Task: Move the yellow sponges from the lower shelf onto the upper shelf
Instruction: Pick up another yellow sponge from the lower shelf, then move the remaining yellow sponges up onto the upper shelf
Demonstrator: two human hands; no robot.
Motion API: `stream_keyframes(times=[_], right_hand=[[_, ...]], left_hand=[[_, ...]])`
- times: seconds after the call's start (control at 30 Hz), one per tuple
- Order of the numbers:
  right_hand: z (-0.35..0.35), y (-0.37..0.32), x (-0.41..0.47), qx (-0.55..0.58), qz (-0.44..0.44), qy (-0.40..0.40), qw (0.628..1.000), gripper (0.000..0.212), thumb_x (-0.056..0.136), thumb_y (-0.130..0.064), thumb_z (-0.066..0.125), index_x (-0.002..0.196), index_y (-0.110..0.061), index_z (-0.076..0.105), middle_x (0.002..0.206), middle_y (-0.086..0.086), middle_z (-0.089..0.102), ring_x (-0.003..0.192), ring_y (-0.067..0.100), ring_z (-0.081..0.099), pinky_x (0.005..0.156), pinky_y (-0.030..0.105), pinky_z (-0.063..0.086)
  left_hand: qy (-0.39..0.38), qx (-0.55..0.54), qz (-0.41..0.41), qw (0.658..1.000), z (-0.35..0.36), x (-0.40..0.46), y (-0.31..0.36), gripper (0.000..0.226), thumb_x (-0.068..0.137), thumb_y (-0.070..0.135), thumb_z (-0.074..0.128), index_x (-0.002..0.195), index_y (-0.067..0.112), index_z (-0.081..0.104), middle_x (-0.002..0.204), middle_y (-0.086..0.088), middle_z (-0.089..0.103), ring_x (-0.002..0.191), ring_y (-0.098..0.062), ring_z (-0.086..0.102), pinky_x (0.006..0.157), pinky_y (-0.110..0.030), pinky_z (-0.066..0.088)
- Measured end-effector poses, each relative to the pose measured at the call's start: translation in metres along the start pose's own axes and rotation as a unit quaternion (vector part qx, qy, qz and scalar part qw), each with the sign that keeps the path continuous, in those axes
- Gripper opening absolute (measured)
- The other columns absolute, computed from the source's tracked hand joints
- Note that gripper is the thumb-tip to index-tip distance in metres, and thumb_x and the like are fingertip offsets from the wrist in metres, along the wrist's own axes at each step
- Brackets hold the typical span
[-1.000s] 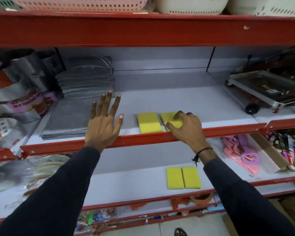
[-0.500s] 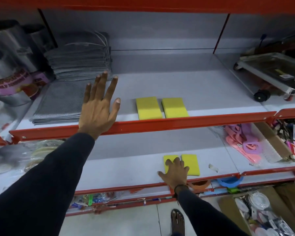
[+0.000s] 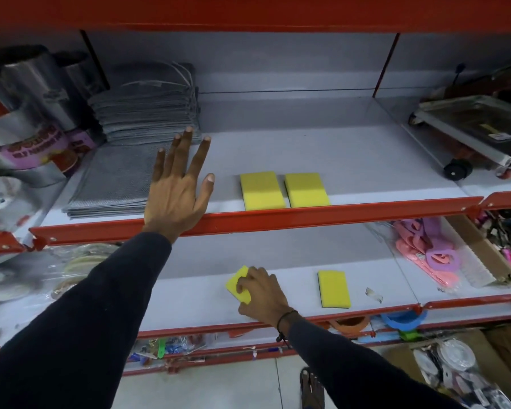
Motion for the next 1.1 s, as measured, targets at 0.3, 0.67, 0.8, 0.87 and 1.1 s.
stream_keyframes(times=[0.3,0.67,0.8,0.87,1.1], right_hand=[[-0.205,-0.091,-0.082,0.141,-0.222,0.355,0.897,0.030,0.062,-0.016,0.081,0.090,-0.011,0.073,0.091,0.009,0.061,0.085,0.030,0.056,0.078,0.041,0.045],[-0.279,0.092,-0.045,-0.003,0.182,0.336,0.924,0.034,0.083,-0.046,0.062,0.104,-0.019,0.068,0.105,0.004,0.070,0.105,0.032,0.061,0.088,0.044,0.049],[-0.272,0.085,-0.084,0.024,0.128,0.546,0.828,0.010,0.087,-0.029,0.064,0.088,-0.020,0.068,0.086,-0.009,0.070,0.082,0.016,0.057,0.084,0.035,0.035],[-0.246,0.093,-0.102,0.057,0.141,0.607,0.780,0.011,0.087,-0.023,0.067,0.078,-0.018,0.062,0.076,-0.011,0.060,0.075,0.014,0.050,0.079,0.035,0.034],[-0.048,0.179,-0.086,0.072,0.395,0.148,0.904,0.051,0.079,-0.053,0.070,0.117,-0.023,0.054,0.117,0.011,0.059,0.113,0.036,0.057,0.094,0.049,0.047]], left_hand=[[0.003,-0.013,0.007,1.000,-0.004,-0.001,0.003,0.071,0.106,0.049,0.024,0.171,0.025,0.008,0.180,-0.011,0.001,0.166,-0.030,0.002,0.133,-0.057,0.007],[-0.003,-0.006,0.006,1.000,0.000,-0.002,0.000,0.073,0.106,0.053,0.019,0.171,0.029,-0.002,0.180,-0.008,-0.008,0.166,-0.026,-0.007,0.134,-0.055,0.002],[0.001,-0.007,0.007,1.000,0.000,-0.003,0.001,0.072,0.106,0.051,0.021,0.171,0.027,0.002,0.181,-0.008,-0.005,0.166,-0.026,-0.004,0.134,-0.053,0.000],[0.000,-0.008,0.004,1.000,0.000,-0.004,0.002,0.072,0.106,0.051,0.021,0.171,0.027,0.003,0.181,-0.008,-0.004,0.166,-0.026,-0.004,0.134,-0.053,0.000],[0.006,-0.022,0.003,1.000,0.000,-0.002,0.002,0.071,0.107,0.048,0.025,0.171,0.028,0.004,0.181,-0.007,-0.004,0.166,-0.025,-0.003,0.134,-0.050,-0.001]])
Point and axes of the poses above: each hand's wrist, its own x-axis towards the middle knuckle, its own z-axis out of the palm, y = z × x, the point moved 5 cm from there along x, towards the middle knuckle
